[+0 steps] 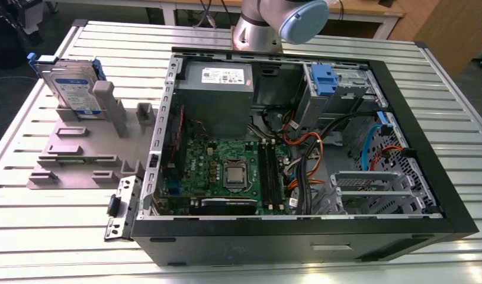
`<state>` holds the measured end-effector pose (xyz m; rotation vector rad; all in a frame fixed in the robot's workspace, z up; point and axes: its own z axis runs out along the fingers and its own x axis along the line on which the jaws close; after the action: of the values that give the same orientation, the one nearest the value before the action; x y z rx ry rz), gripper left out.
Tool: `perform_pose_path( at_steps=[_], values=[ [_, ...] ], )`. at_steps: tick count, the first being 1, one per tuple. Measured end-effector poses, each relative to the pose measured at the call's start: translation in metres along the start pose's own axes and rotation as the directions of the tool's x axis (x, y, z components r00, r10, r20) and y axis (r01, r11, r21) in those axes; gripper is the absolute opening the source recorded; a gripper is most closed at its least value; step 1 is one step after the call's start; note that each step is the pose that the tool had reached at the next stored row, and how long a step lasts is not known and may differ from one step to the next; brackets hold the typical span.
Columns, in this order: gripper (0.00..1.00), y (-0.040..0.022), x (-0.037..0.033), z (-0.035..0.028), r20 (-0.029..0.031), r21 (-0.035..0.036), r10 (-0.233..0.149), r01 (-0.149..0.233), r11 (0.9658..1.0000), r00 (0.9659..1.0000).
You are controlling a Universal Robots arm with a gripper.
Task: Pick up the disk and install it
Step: 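Pick up the disk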
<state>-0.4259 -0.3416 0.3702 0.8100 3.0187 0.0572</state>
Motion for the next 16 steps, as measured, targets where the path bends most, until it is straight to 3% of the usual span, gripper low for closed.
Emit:
perform_pose_path(
  at_steps=[16],
  values=[
    [0.11,0.0000,0.0000,0.0000,0.0011,0.0001,0.028,-0.028,0.9996,0.9996]
  ],
)
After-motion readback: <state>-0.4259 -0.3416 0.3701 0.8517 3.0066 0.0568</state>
